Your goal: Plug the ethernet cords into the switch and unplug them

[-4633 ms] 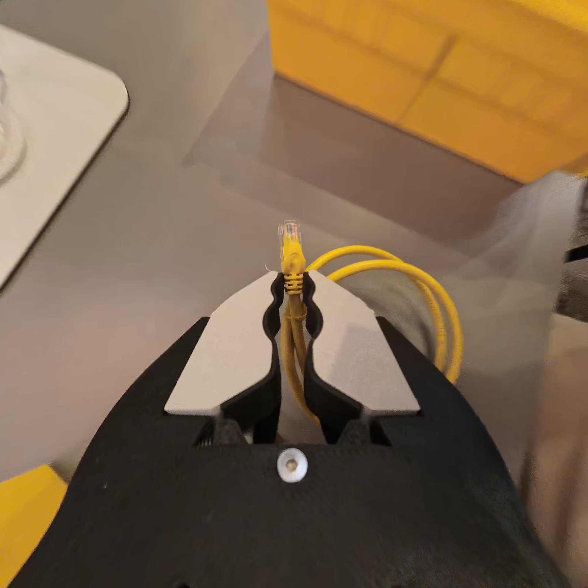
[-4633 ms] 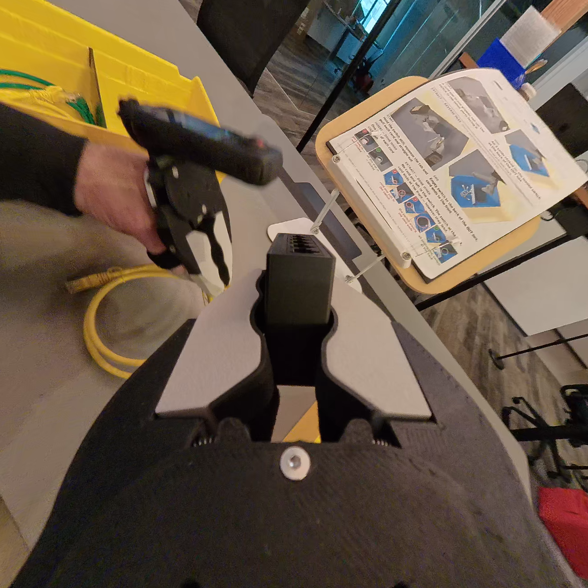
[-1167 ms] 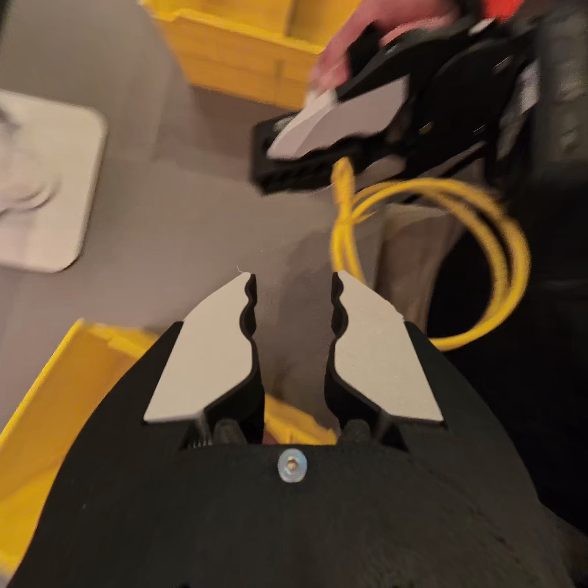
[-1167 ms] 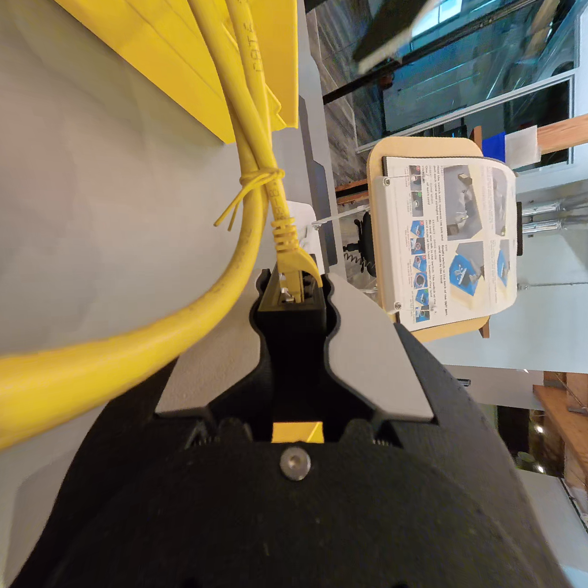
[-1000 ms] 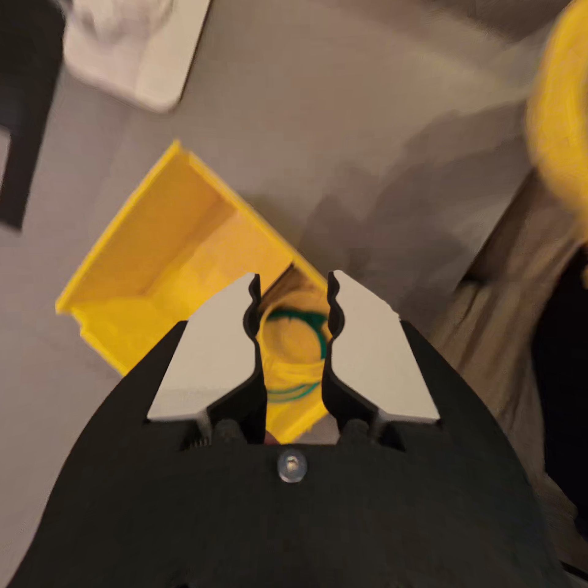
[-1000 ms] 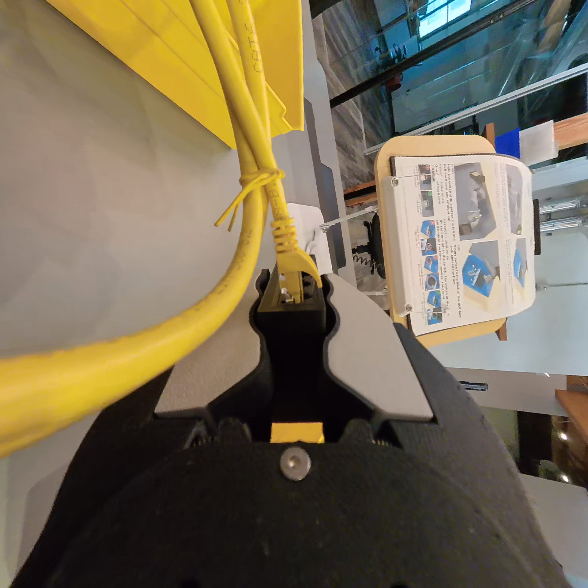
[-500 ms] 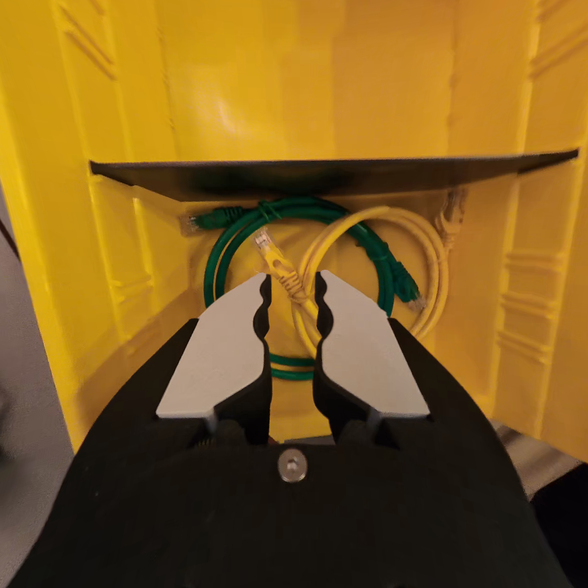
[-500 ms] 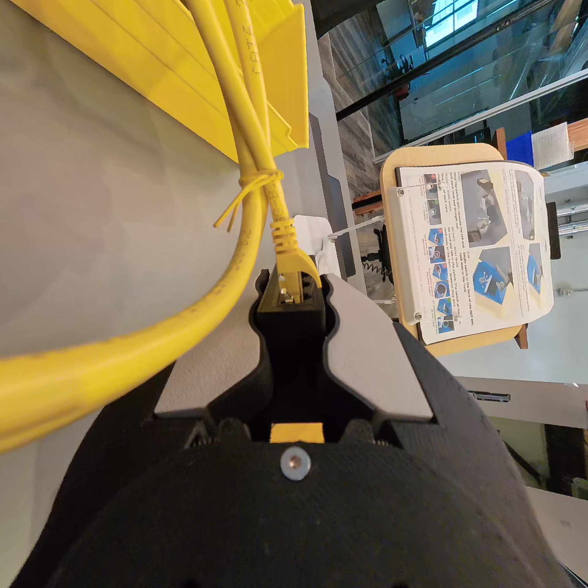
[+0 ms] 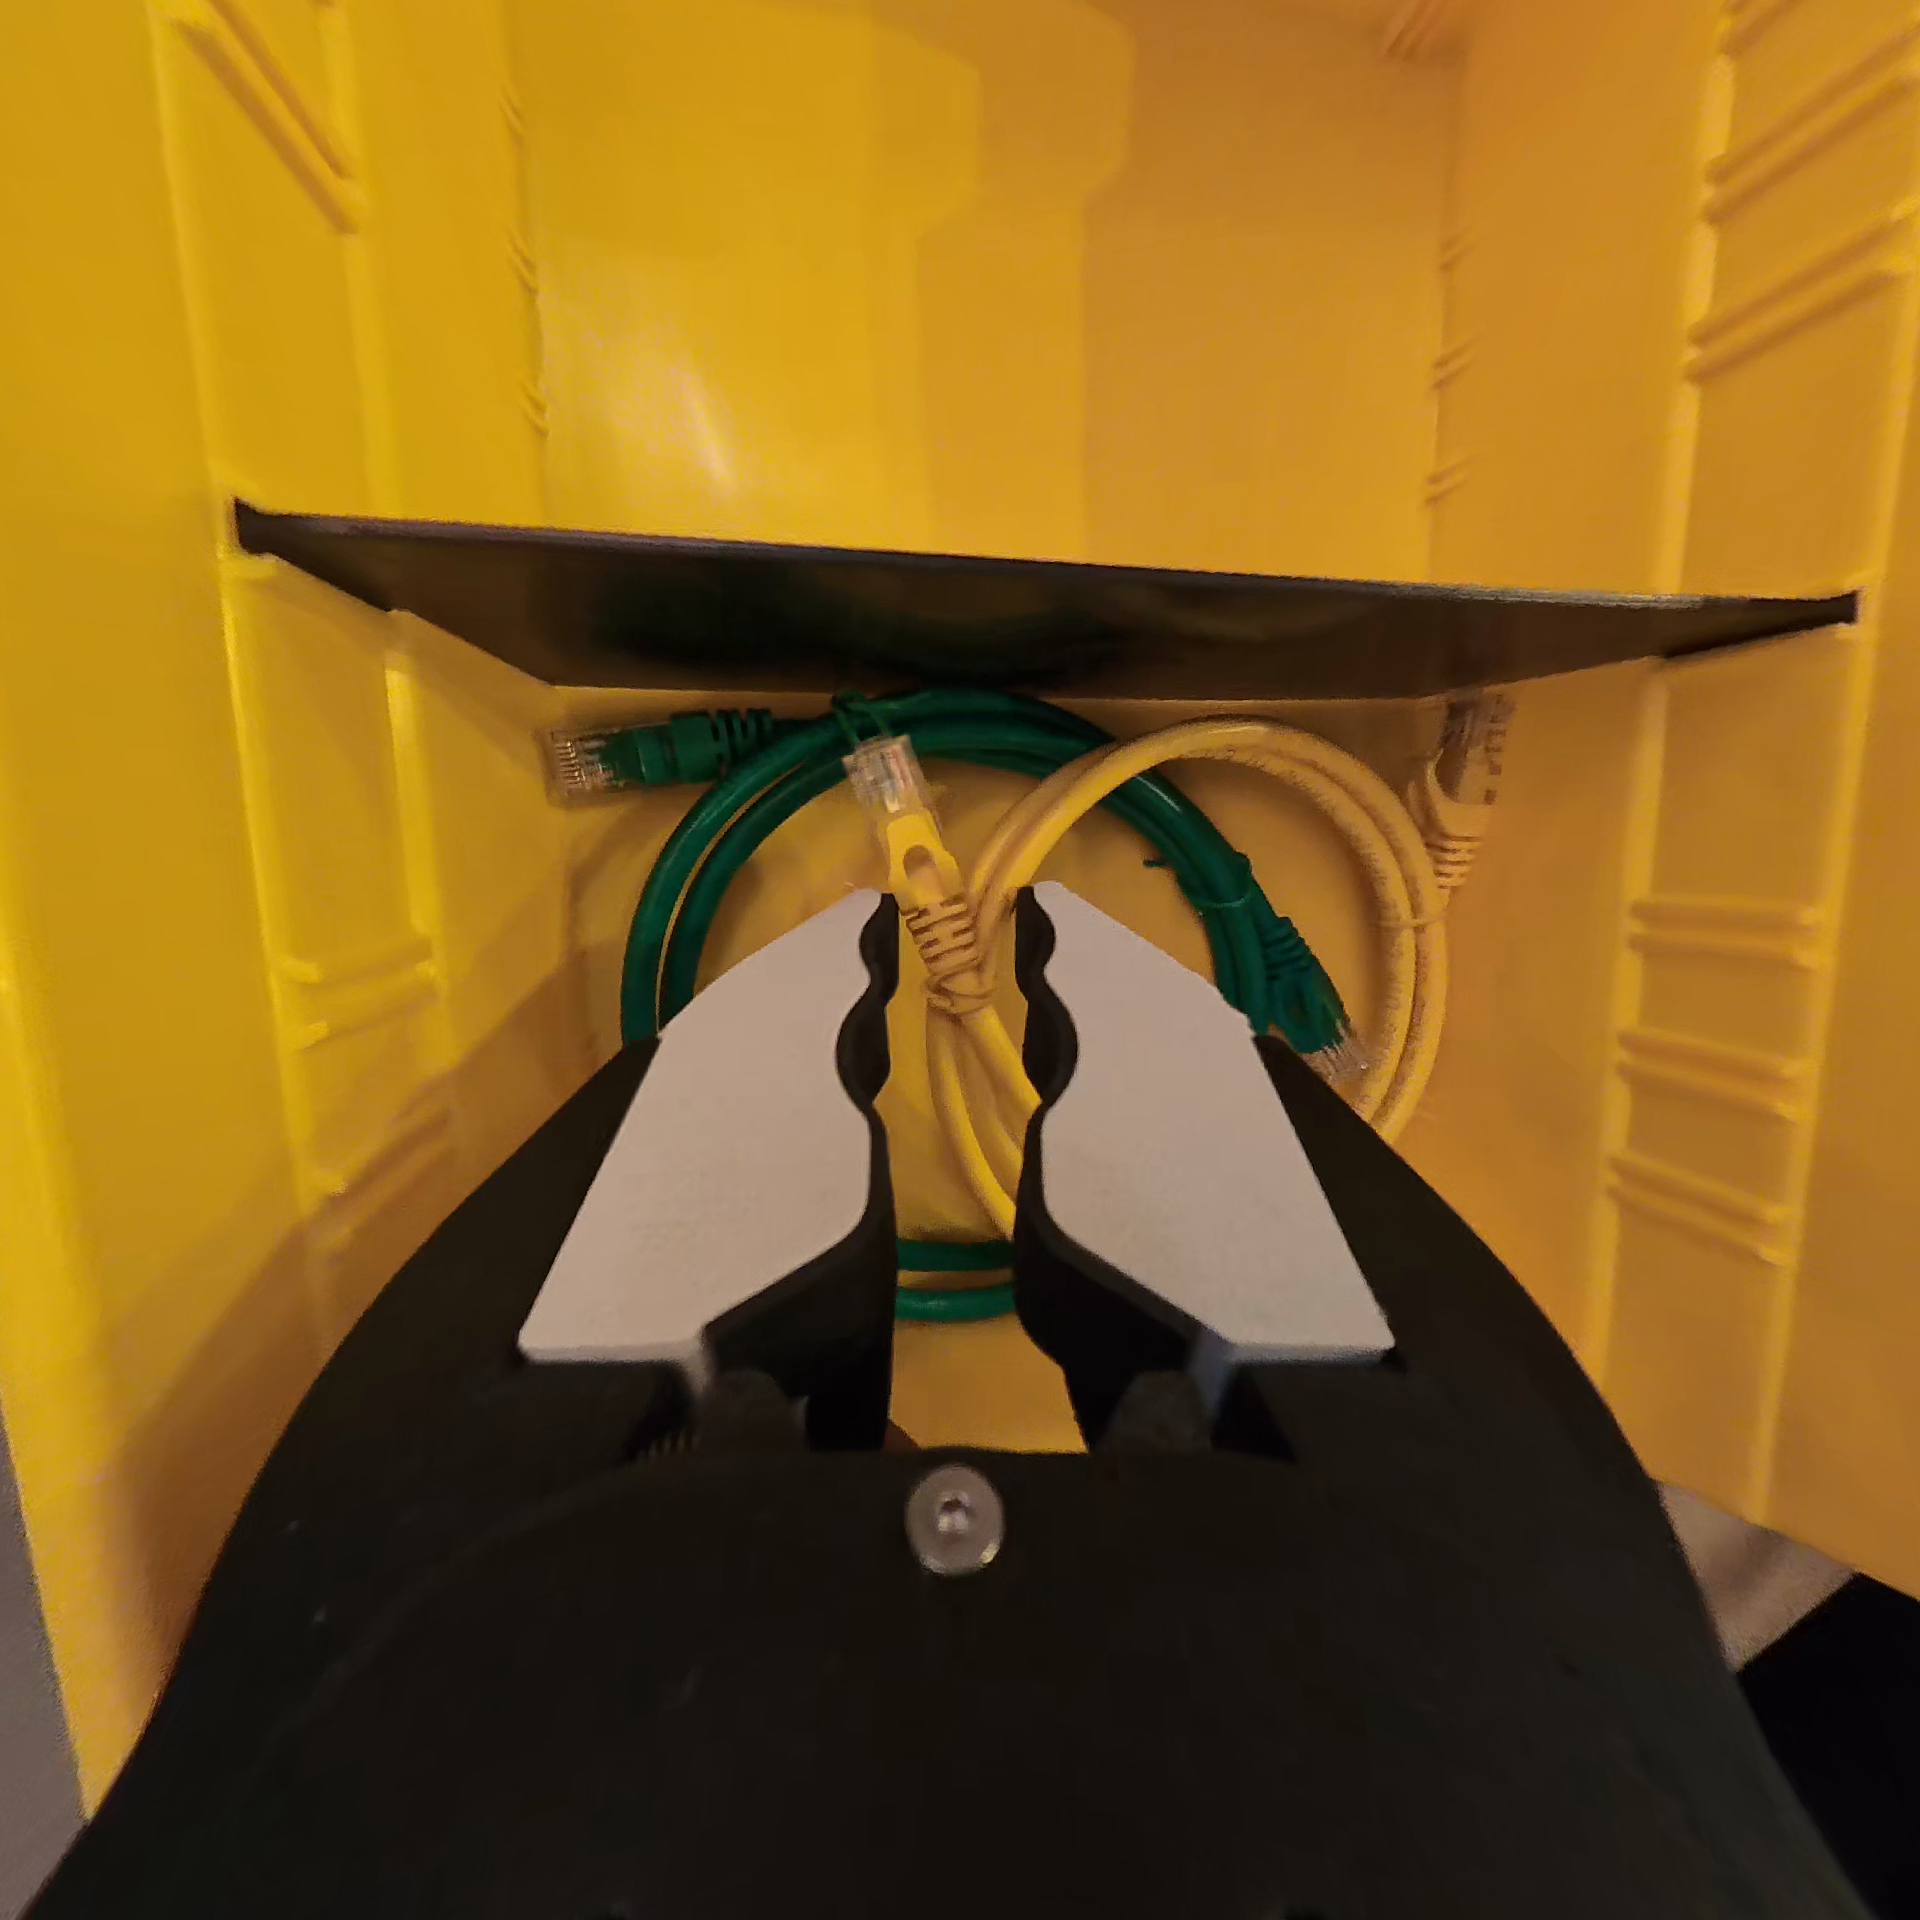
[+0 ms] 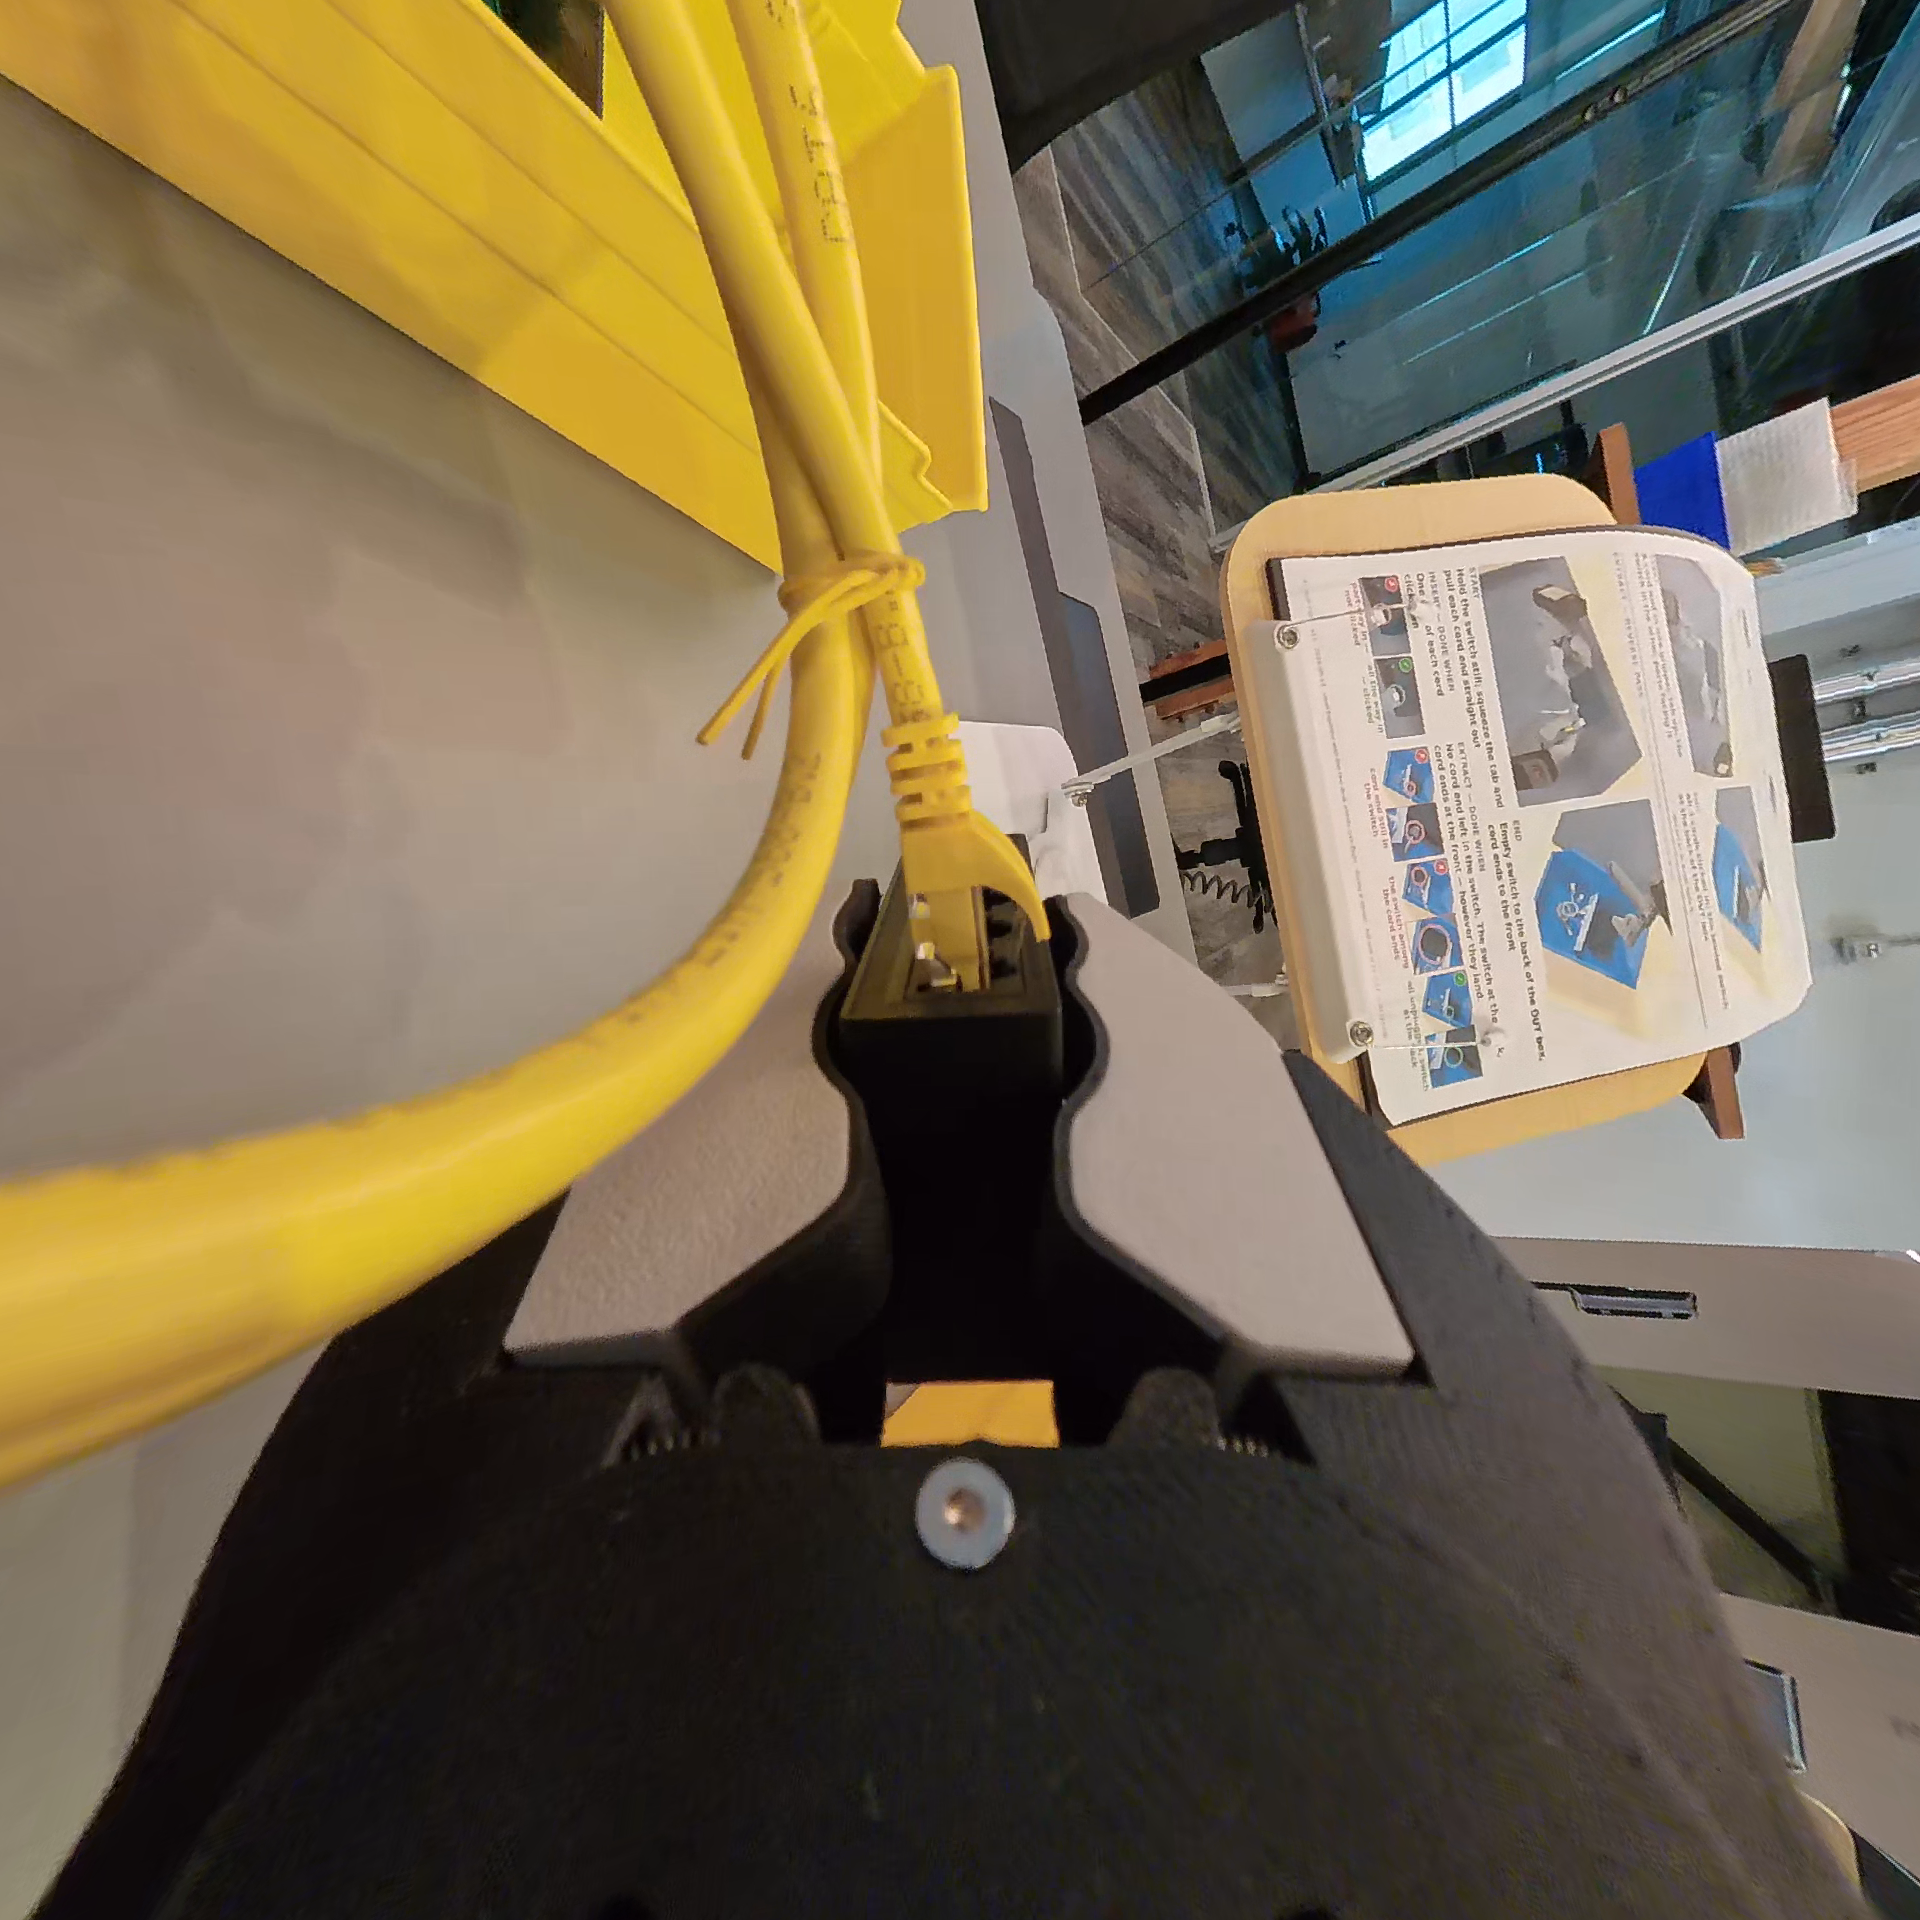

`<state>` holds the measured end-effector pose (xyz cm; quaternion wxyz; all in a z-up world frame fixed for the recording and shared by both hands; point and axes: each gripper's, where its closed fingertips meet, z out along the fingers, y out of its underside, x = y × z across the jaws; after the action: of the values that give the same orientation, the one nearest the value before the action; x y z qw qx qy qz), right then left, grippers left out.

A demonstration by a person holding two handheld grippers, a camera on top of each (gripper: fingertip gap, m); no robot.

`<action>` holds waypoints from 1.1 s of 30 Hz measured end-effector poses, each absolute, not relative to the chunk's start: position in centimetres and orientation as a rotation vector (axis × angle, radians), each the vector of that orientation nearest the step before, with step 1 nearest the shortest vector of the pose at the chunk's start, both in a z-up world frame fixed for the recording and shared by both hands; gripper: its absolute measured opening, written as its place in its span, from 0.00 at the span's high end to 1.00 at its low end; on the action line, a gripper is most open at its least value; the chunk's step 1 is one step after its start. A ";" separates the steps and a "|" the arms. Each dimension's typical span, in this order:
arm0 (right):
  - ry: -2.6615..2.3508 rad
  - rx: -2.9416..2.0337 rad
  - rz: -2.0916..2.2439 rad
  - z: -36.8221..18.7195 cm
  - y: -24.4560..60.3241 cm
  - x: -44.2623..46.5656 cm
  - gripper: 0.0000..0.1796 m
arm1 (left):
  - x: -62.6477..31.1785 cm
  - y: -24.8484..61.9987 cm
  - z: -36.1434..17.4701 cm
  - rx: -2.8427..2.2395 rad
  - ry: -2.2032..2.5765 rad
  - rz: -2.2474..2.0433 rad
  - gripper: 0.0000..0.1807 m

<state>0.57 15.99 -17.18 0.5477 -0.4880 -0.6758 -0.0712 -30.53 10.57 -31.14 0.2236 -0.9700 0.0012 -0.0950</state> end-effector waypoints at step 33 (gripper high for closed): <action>-1.581 -0.996 -0.313 -16.0 15.7 0.5 0.83 | -7.9 10.7 -10.9 -2.071 1.391 -0.203 0.94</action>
<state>0.54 15.71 -15.97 0.5839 -0.4267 -0.6775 -0.1340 -7.92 10.73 -10.86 0.3137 -0.7856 0.5277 -0.0768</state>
